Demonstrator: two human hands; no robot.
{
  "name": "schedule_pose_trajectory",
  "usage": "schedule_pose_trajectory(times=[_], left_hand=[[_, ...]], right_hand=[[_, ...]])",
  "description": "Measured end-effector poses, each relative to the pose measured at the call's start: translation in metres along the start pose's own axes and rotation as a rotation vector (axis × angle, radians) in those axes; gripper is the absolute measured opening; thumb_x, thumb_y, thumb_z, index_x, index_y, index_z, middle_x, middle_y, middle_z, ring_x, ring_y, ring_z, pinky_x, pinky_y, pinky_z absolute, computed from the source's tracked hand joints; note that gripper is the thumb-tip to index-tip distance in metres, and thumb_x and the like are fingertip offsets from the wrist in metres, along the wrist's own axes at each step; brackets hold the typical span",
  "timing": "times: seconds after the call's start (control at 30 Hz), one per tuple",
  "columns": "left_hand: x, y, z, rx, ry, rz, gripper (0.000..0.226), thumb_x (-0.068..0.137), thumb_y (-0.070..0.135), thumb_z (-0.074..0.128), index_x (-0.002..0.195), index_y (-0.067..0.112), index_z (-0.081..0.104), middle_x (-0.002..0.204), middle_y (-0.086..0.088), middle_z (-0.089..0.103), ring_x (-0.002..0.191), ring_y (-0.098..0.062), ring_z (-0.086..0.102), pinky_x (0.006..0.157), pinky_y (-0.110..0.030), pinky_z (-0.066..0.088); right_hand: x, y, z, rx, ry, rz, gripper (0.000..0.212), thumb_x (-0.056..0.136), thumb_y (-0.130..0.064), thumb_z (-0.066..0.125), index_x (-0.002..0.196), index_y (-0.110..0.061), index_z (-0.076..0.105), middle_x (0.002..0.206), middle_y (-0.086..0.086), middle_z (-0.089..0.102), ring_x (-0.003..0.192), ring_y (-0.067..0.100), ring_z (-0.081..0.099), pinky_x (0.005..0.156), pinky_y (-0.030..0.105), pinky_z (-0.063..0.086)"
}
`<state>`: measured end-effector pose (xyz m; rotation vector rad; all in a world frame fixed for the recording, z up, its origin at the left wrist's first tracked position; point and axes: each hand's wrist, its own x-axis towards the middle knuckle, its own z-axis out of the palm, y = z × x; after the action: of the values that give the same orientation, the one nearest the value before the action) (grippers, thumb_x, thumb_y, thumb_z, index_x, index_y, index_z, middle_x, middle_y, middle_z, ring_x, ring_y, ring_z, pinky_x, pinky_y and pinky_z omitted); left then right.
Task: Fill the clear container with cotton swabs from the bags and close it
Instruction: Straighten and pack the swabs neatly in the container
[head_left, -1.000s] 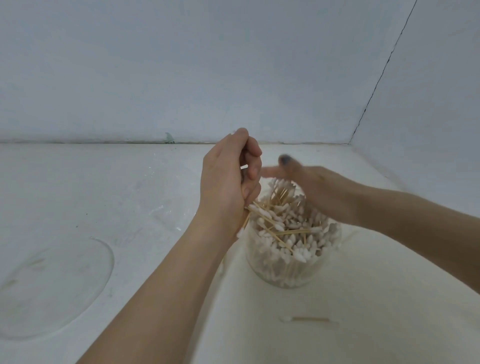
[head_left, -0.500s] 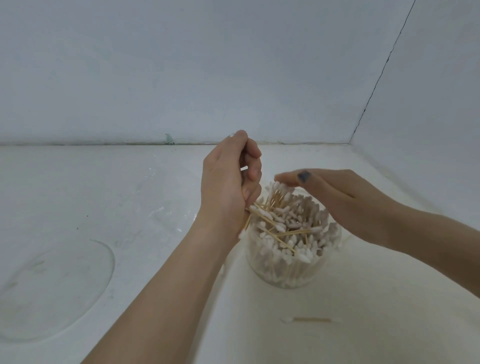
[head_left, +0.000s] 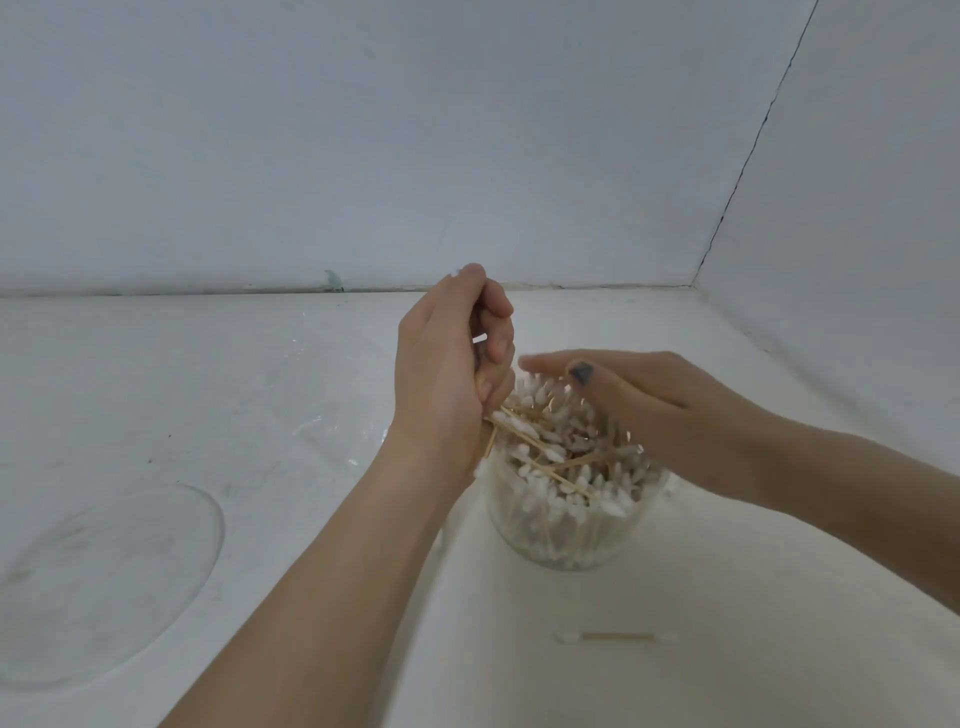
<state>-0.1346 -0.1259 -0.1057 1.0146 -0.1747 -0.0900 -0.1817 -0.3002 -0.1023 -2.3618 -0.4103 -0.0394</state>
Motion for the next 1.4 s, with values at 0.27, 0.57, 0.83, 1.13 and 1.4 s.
schedule_pose_trajectory(times=[0.27, 0.57, 0.83, 1.13, 1.4], left_hand=[[-0.001, 0.000, -0.001, -0.009, -0.007, 0.000, 0.037, 0.104, 0.019, 0.045, 0.069, 0.013, 0.054, 0.054, -0.002, 0.040, 0.034, -0.011, 0.019, 0.035, -0.020, 0.016], [-0.003, 0.003, 0.000, -0.014, -0.018, -0.006, 0.037, 0.104, 0.021, 0.045, 0.068, 0.013, 0.053, 0.053, -0.001, 0.039, 0.034, -0.010, 0.019, 0.034, -0.020, 0.015], [-0.005, 0.005, 0.003, -0.010, -0.047, 0.024, 0.039, 0.105, 0.019, 0.043, 0.068, 0.013, 0.053, 0.053, -0.002, 0.039, 0.033, -0.011, 0.019, 0.034, -0.020, 0.015], [-0.003, 0.007, -0.001, -0.047, -0.059, 0.023, 0.038, 0.105, 0.021, 0.044, 0.069, 0.013, 0.054, 0.053, -0.001, 0.039, 0.033, -0.010, 0.017, 0.033, -0.020, 0.016], [-0.002, 0.006, 0.000, -0.026, -0.062, 0.006, 0.041, 0.105, 0.021, 0.043, 0.066, 0.014, 0.054, 0.052, -0.001, 0.039, 0.032, -0.010, 0.018, 0.035, -0.019, 0.013]], right_hand=[[-0.004, -0.006, 0.001, -0.266, 0.014, -0.208, 0.042, 0.109, -0.033, 0.029, 0.142, -0.025, 0.054, 0.142, -0.010, 0.057, 0.128, -0.004, 0.050, 0.110, 0.023, 0.039], [-0.012, 0.007, 0.007, -0.401, -0.021, -0.277, 0.039, 0.107, -0.024, 0.037, 0.142, -0.022, 0.055, 0.144, -0.008, 0.054, 0.135, 0.007, 0.046, 0.113, 0.031, 0.037], [-0.011, 0.001, 0.008, -0.228, -0.018, -0.246, 0.043, 0.109, -0.034, 0.029, 0.147, -0.029, 0.049, 0.150, -0.014, 0.049, 0.134, -0.012, 0.038, 0.115, 0.017, 0.030], [-0.012, -0.010, 0.002, -0.143, 0.032, -0.272, 0.043, 0.107, -0.022, 0.033, 0.147, -0.023, 0.049, 0.146, -0.010, 0.053, 0.134, 0.004, 0.048, 0.111, 0.021, 0.038], [-0.006, 0.013, 0.016, -0.524, -0.028, -0.362, 0.048, 0.111, -0.030, 0.021, 0.152, -0.019, 0.042, 0.159, -0.003, 0.038, 0.148, 0.003, 0.027, 0.120, 0.027, 0.025]])
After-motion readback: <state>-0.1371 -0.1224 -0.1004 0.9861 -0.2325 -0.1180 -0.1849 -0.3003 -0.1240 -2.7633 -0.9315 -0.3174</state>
